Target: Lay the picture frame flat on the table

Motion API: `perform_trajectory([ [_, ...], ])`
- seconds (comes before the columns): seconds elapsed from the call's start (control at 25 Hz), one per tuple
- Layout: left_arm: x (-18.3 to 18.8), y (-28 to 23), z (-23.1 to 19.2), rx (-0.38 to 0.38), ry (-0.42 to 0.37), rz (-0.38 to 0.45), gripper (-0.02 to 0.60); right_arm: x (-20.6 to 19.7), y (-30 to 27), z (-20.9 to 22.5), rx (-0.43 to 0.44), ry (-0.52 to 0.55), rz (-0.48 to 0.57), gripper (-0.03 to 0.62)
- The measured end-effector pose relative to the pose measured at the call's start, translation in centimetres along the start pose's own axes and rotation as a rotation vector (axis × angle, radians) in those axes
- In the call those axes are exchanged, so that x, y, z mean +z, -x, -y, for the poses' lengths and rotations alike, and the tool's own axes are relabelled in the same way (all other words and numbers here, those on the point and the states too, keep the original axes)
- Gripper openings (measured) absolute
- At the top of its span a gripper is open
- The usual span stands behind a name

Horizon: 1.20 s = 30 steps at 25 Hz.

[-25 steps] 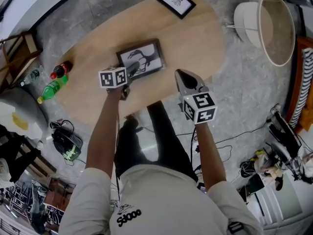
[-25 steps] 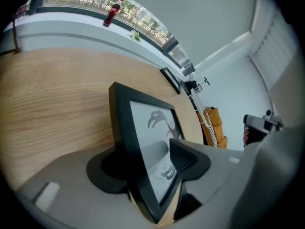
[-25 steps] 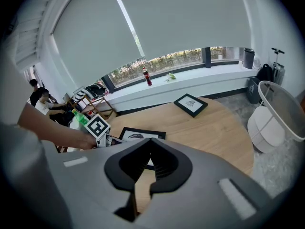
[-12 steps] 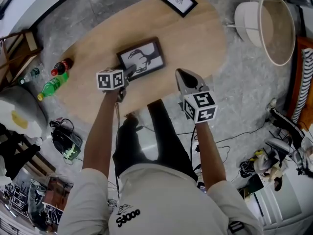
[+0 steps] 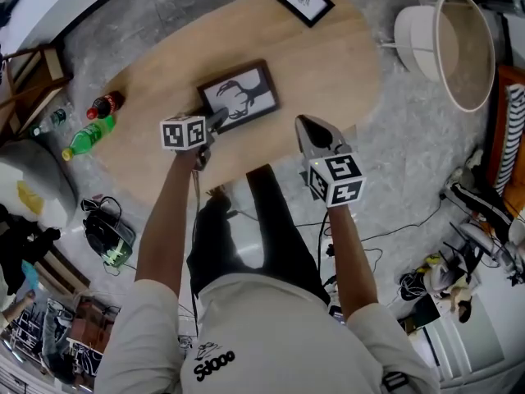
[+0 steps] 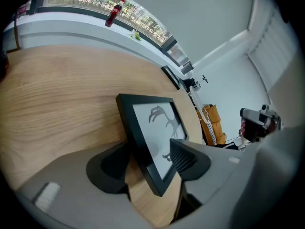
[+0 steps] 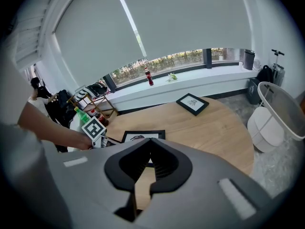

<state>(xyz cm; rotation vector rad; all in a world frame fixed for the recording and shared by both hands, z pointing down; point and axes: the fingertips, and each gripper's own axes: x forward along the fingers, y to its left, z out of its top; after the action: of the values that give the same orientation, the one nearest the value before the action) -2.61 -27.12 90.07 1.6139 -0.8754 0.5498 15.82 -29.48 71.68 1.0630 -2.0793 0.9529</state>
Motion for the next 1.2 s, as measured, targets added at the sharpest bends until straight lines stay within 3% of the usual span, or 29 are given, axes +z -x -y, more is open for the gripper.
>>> perform_trajectory([
  [0.36,-1.6,1.0,0.2,-0.025,0.026,0.02,0.273,-1.0,0.8,-0.5,-0.008,0.006,0.007,0.003],
  [0.52,-2.5,1.6,-0.4,-0.002,0.029,0.015,0.273,-1.3,1.2,-1.2,-0.01,0.009,0.012,0.003],
  [0.76,-3.3,3.1,0.5,-0.038,0.027,0.039,0.268,-0.9,2.7,-2.5,-0.022,0.019,0.039,0.003],
  [1.2,-3.0,10.7,3.2,0.005,-0.051,0.126,0.125,-0.1,8.1,-6.2,-0.06,0.03,0.118,0.003],
])
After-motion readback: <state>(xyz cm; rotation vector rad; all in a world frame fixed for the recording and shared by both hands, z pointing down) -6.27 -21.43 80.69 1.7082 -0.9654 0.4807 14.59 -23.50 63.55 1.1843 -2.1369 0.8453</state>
